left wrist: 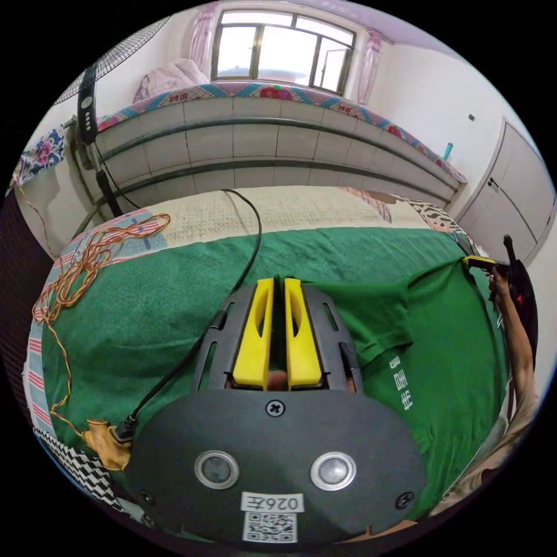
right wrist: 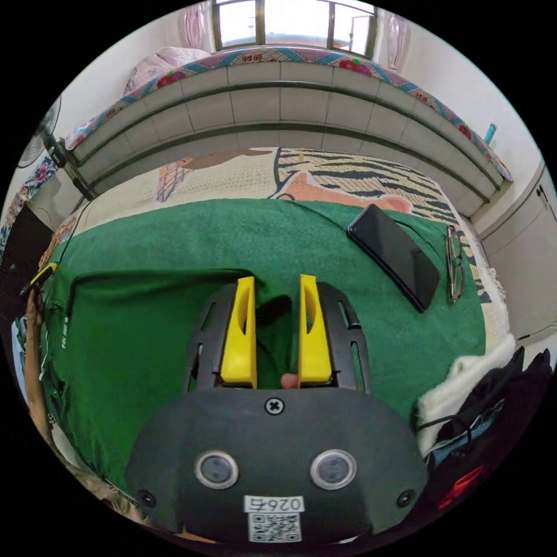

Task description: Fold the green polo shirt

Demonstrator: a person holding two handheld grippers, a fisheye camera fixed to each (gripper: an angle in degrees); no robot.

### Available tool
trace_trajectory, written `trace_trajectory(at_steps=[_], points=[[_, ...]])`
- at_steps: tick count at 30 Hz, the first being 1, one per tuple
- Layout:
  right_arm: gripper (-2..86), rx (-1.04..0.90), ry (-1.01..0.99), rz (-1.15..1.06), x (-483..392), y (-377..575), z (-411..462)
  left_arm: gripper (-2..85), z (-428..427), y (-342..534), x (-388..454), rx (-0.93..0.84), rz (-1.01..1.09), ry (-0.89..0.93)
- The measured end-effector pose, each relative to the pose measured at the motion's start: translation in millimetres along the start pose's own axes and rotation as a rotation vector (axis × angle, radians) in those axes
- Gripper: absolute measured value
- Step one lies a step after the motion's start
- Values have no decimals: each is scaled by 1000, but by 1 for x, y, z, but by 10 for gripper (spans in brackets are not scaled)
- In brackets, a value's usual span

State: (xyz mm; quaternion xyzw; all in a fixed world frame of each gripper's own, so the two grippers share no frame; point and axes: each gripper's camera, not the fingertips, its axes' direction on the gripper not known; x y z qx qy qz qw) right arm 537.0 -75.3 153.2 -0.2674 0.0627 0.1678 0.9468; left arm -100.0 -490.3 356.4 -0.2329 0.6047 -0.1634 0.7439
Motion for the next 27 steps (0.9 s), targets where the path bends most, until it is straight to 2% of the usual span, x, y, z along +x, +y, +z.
trace_trajectory(at_steps=[2,4,6,7,9,10,11,12,13,15,18,22,25,27], points=[[70,72,59,13,2,15,-28,59,-3,6,-5,-10,-8,11],[54,131,67,-15,-6,30,-48,67,-21,20,-8,55,-13,39],[31,171,10,-64,-21,46,-62,58,-39,35,-7,123,-26,56],[16,167,-79,-119,-35,55,-65,40,-53,50,0,201,-22,40],[-1,100,-197,-229,-58,65,-55,3,-67,75,17,277,21,-9],[-5,-11,-133,-273,-71,67,-39,-2,-65,87,28,231,68,-44],[-7,-135,42,-255,-74,69,-22,-5,-62,90,32,186,98,-68],[-8,-134,64,-262,-74,72,-22,-7,-59,97,39,96,135,-144],[-8,-93,62,-176,-68,78,-38,-8,-65,106,40,60,143,-227],[-9,-60,107,-117,-64,92,-71,-9,-95,124,37,88,117,-295],[-9,14,115,-204,-86,140,-142,-9,-166,164,36,189,124,-152],[-9,0,-74,-390,-137,242,-215,-3,-235,249,70,207,211,116],[-9,-81,-240,-457,-162,314,-233,-8,-247,312,109,171,297,240],[-9,-149,-282,-457,-168,351,-232,-9,-238,345,133,107,344,307]])
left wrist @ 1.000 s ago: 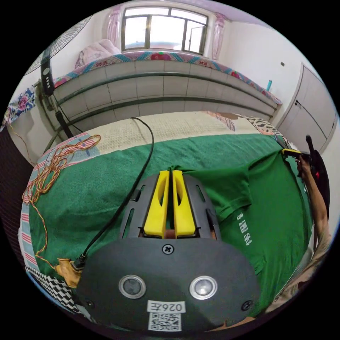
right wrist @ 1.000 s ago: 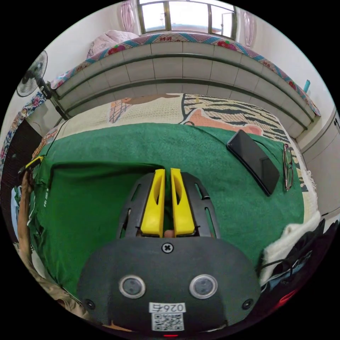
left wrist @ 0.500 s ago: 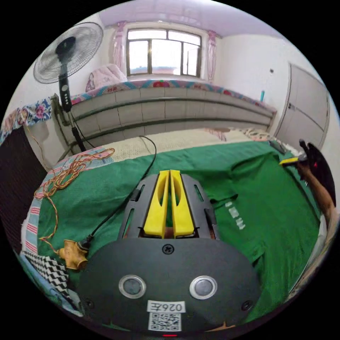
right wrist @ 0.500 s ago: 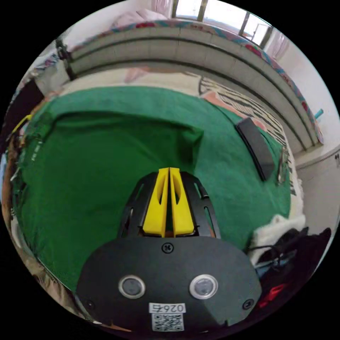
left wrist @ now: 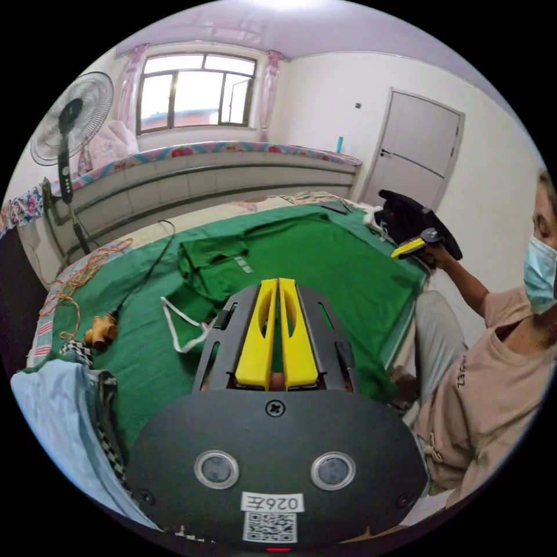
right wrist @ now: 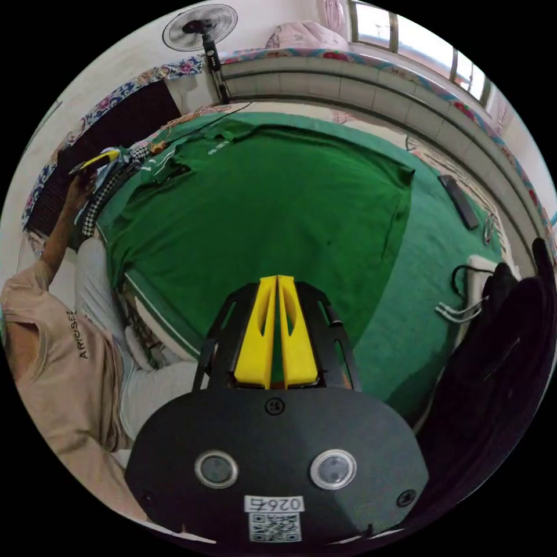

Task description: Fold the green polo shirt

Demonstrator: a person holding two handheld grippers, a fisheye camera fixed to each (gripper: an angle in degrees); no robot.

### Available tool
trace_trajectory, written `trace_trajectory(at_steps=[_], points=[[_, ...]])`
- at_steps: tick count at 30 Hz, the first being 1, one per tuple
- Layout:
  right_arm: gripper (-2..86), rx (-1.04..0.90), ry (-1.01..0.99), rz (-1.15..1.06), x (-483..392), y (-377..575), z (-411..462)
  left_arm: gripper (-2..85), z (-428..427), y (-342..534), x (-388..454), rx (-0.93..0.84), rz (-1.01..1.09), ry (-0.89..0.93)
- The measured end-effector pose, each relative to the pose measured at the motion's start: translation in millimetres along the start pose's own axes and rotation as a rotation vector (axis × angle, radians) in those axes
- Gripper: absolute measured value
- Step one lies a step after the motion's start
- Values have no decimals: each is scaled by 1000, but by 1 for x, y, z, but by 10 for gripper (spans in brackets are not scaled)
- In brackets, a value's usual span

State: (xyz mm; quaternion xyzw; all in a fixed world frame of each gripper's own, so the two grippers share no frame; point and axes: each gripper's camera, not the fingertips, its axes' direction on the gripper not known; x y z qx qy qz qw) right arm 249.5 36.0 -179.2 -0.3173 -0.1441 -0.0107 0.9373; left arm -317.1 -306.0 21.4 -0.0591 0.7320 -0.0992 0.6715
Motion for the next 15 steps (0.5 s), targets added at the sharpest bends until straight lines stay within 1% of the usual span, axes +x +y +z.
trace_trajectory(at_steps=[1,2,3,4,5,6,8,9,10,11,12,13,14,15], points=[[-9,-48,7,21,-8,20,8,-9,15,16,14,-61,10,51],[-9,-113,58,51,-12,41,17,-10,24,24,19,-108,10,73],[-9,-137,85,60,-14,51,20,-10,45,39,26,-238,-7,86],[-9,-34,64,107,-16,69,8,-10,65,55,27,-385,-38,54],[-9,-36,41,185,-14,82,-2,-10,71,63,27,-431,-47,35],[-9,-48,42,208,-15,87,-6,-10,73,77,26,-462,-69,-11],[-9,27,138,244,-42,102,-33,-10,52,92,31,-372,-103,-45],[-9,57,140,228,-54,104,-41,-9,30,100,36,-269,-124,-53],[-9,118,117,179,-80,103,-55,-9,10,109,42,-175,-143,-63],[-9,195,82,112,-112,100,-67,-9,1,114,44,-139,-154,-71],[-8,233,64,72,-129,98,-72,-8,-12,125,50,-93,-178,-89],[-7,293,30,-25,-168,91,-77,-5,-21,135,57,-74,-173,-91],[-5,324,2,-135,-209,83,-76,-4,-23,140,62,-69,-161,-86],[-3,328,-9,-194,-231,78,-74,2,-27,150,73,-66,-122,-70]])
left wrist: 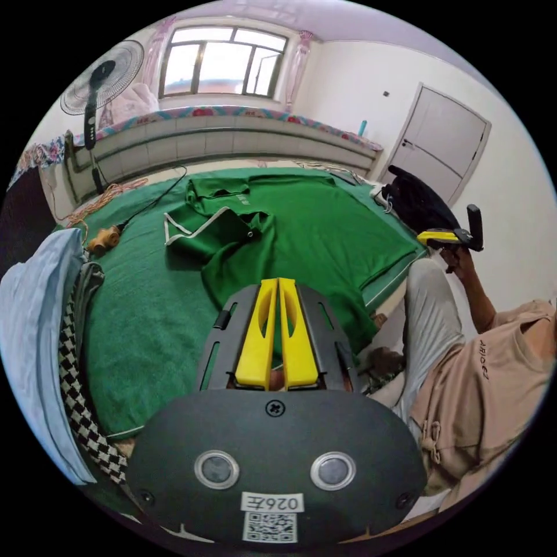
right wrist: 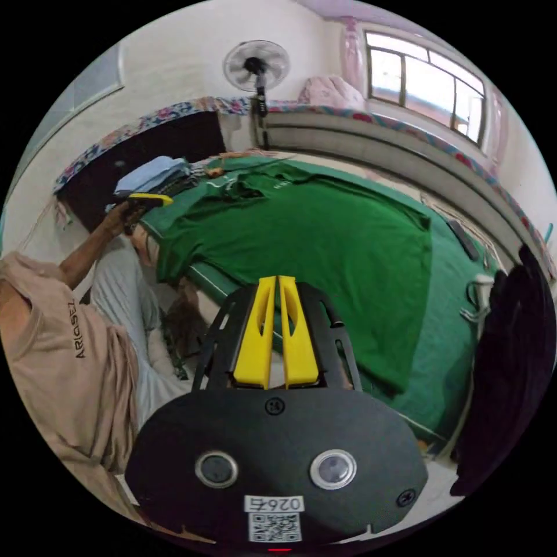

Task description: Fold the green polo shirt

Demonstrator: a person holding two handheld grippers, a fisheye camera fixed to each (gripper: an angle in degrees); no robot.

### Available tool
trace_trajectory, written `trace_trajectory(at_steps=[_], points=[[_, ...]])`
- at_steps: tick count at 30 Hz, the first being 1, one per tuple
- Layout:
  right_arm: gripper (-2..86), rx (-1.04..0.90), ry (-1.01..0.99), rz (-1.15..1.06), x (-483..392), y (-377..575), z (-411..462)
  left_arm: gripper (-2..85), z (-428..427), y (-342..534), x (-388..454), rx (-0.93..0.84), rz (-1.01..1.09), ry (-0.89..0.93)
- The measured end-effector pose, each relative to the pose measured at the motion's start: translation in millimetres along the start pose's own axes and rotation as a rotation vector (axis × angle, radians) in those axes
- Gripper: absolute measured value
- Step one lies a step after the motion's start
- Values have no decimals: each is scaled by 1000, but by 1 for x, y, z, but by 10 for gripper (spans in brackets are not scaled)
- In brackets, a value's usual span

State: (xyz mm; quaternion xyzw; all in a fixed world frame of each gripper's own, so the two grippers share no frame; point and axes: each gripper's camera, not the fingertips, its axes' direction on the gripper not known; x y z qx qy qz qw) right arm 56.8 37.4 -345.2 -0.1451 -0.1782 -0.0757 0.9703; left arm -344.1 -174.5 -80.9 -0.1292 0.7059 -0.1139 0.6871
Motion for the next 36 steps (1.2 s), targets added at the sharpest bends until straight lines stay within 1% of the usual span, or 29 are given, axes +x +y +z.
trace_trajectory(at_steps=[2,3,4,5,6,7,8,10,13,15,17,18,20,22,24,25,29,32,33,34,35,36], points=[[11,-14,-71,-226,-79,-25,24,23,-4,16,19,1,96,18],[17,-25,-83,-280,-98,-30,30,47,-6,26,34,-6,176,14],[27,-64,-90,-392,-133,-36,44,69,-10,37,52,20,268,10],[40,-113,-77,-495,-163,-40,58,80,-13,42,61,37,314,3],[46,-134,-66,-538,-176,-41,64,91,-16,51,78,41,388,-42],[65,-162,-45,-602,-197,-42,74,106,-16,59,94,10,461,-104],[76,-181,-42,-652,-212,-43,80,116,-14,63,101,-11,498,-141],[81,-193,-39,-690,-228,-46,85,138,-1,81,125,-124,655,-239],[91,-180,-17,-721,-247,-50,86,171,17,100,140,-209,787,-263],[96,-178,-15,-730,-255,-53,86,176,29,103,143,-246,817,-262],[95,-202,-33,-711,-259,-59,85,162,39,99,139,-292,804,-263],[93,-207,-37,-702,-259,-61,84,142,39,93,132,-299,781,-279],[83,-204,-31,-645,-253,-66,77,102,28,79,113,-220,704,-307],[67,-159,-25,-570,-242,-74,67,67,1,50,70,-13,518,-339],[53,-114,-52,-483,-225,-86,56,69,-10,20,33,69,395,-358],[50,-95,-81,-419,-212,-96,51,79,-9,0,12,77,357,-373],[47,-71,-180,-234,-167,-125,46,124,19,-55,-36,40,304,-376],[53,-59,-209,-145,-146,-135,49,158,54,-79,-68,11,260,-274],[55,-59,-214,-132,-143,-136,50,154,69,-85,-79,-12,244,-225],[58,-66,-220,-111,-139,-137,53,126,85,-89,-88,-56,240,-210],[60,-77,-224,-97,-135,-138,56,99,93,-91,-91,-100,251,-222],[60,-83,-226,-92,-134,-138,58,51,110,-95,-93,-221,302,-286]])
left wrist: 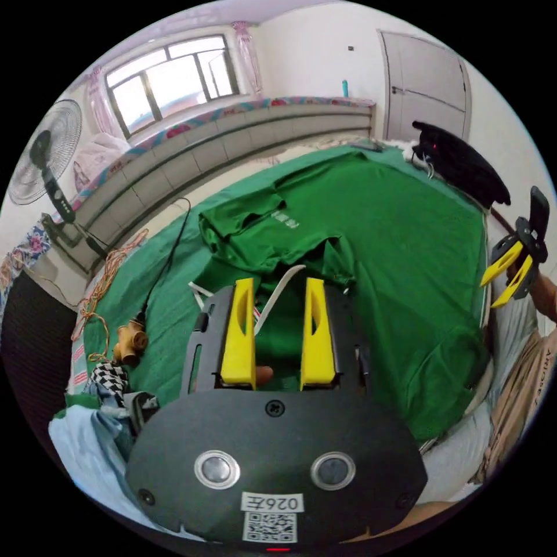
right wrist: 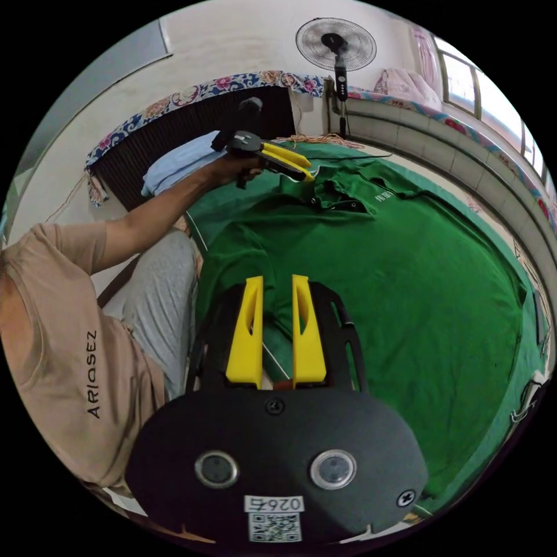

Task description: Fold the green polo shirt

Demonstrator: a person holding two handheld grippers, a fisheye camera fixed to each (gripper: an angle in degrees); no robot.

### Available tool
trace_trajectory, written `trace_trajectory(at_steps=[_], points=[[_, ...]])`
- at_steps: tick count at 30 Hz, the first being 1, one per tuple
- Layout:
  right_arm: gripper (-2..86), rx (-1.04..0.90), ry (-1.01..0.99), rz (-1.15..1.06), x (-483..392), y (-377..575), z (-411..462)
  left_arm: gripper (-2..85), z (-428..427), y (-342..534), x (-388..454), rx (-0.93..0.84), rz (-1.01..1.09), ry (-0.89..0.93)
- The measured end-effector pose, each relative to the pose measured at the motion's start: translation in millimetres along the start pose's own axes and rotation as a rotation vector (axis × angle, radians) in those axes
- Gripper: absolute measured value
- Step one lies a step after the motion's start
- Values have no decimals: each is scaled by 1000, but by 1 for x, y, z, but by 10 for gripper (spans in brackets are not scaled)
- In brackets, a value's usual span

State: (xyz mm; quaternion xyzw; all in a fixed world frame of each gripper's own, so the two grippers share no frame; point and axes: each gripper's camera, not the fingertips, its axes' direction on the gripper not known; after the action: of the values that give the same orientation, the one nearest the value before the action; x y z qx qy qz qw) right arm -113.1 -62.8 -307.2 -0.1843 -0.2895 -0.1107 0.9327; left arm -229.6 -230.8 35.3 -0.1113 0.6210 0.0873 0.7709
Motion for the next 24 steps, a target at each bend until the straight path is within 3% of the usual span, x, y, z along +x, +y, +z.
trace_trajectory(at_steps=[2,6,8,12,16,21,22,24], points=[[61,-21,-22,24,7,-3,8,7,19,-5,0,-161,43,-144],[63,-7,-84,69,20,-12,18,-5,21,15,-34,-154,-129,-288],[64,20,-128,98,29,-25,23,-4,18,25,-57,-152,-230,-262],[74,62,-116,93,43,-65,22,9,-13,45,-86,84,-312,-7],[91,88,-89,62,67,-144,35,94,-33,54,-107,247,-301,258],[68,-152,-147,51,100,-233,113,134,-16,51,-104,122,-262,244],[7,-204,-202,52,105,-248,129,102,-15,50,-106,69,-267,193],[-3,-192,-251,69,108,-266,138,50,-26,55,-112,51,-316,113]])
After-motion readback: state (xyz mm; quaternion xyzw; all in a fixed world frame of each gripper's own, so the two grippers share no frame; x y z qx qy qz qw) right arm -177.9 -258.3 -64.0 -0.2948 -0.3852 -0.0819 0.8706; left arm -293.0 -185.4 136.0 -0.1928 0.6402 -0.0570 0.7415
